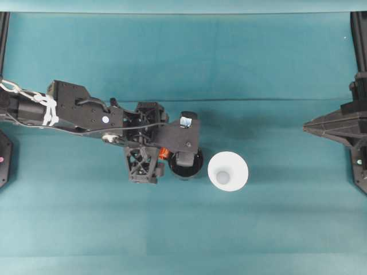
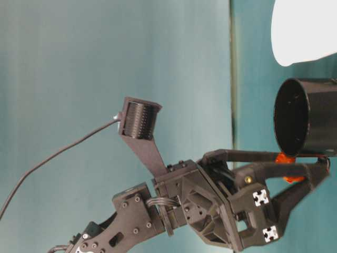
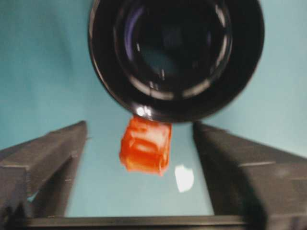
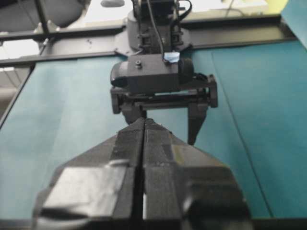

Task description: Put the paper cup into the moved red handle cup holder.

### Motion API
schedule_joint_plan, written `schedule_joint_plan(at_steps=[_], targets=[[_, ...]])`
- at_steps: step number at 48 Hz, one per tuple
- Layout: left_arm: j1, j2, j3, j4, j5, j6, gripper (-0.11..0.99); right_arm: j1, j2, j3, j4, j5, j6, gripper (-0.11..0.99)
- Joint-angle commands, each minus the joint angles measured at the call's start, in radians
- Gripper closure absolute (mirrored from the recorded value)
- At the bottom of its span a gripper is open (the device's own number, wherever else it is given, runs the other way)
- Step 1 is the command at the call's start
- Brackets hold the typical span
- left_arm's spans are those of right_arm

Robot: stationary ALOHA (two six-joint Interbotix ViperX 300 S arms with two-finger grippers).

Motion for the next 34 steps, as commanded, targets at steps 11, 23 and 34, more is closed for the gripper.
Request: schedule_joint_plan(at_steps=[11,23,34], targets=[[-0.005,-0.080,0.018,0.002,0.066,0.003,0.02,0.000,0.006,-0.017,0.002,-0.003,0.008,0.99],[-0.011,-0.307,0.109,0.002,0.137,-0.003,0.02,0.000,0.006,-0.017,0.002,-0.002,0.006,0.99],[-0.012,-0.505,0.245,0.002,0.072,-0.011,0.02,0.000,0.005,-0.017,0.002,0.023,0.008,0.99]])
